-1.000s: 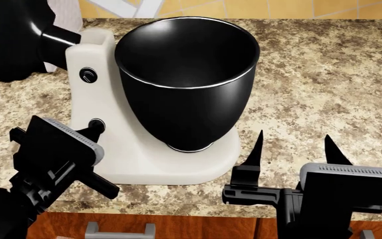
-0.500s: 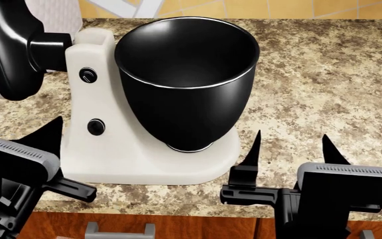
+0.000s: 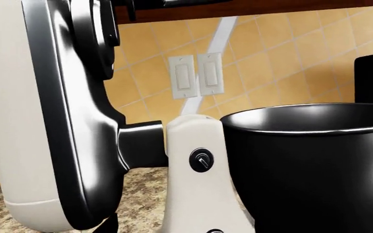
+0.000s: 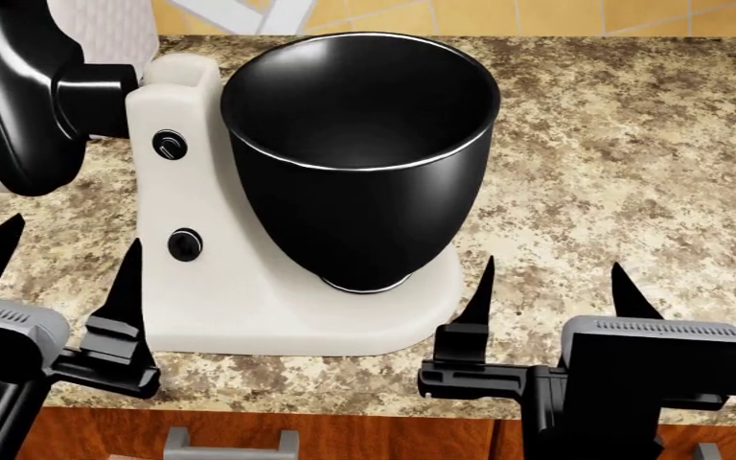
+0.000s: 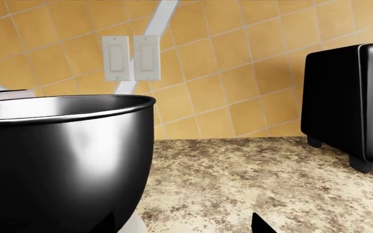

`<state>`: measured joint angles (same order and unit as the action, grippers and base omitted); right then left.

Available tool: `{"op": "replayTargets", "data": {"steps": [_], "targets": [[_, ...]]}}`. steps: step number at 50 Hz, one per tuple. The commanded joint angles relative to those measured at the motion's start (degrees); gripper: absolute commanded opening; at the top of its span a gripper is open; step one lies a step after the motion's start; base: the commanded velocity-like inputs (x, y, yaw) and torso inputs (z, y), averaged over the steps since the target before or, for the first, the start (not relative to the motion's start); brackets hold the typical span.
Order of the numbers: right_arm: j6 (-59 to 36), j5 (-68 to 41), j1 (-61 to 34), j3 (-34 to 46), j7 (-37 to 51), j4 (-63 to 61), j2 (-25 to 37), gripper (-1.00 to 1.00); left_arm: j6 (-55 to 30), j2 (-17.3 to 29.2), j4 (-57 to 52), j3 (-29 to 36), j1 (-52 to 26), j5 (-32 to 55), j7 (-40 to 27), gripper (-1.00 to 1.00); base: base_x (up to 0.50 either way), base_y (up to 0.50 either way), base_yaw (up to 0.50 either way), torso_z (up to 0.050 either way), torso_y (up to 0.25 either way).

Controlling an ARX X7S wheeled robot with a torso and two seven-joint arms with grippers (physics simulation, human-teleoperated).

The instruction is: Open the stand mixer head.

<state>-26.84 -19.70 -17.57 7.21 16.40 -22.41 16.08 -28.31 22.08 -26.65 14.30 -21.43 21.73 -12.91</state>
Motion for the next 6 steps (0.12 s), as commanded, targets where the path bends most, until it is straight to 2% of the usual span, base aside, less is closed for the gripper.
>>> {"op": "replayTargets", "data": {"steps": [1,6], "targets": [[0.1,-0.2,0.0,0.4,0.1,0.0,0.2,1.00,-0.1,0.3,-1.2,-1.2,1.1,1.2,-0.6,1.00,0.00,0.00,0.00,0.000,0.000],[0.1,-0.2,0.0,0.4,0.2,0.1,0.3,1.00,0.3,0.0,-0.9,-0.6,1.2,0.7,-0.7,1.00,0.00,0.00,0.00,0.000,0.000]]}}
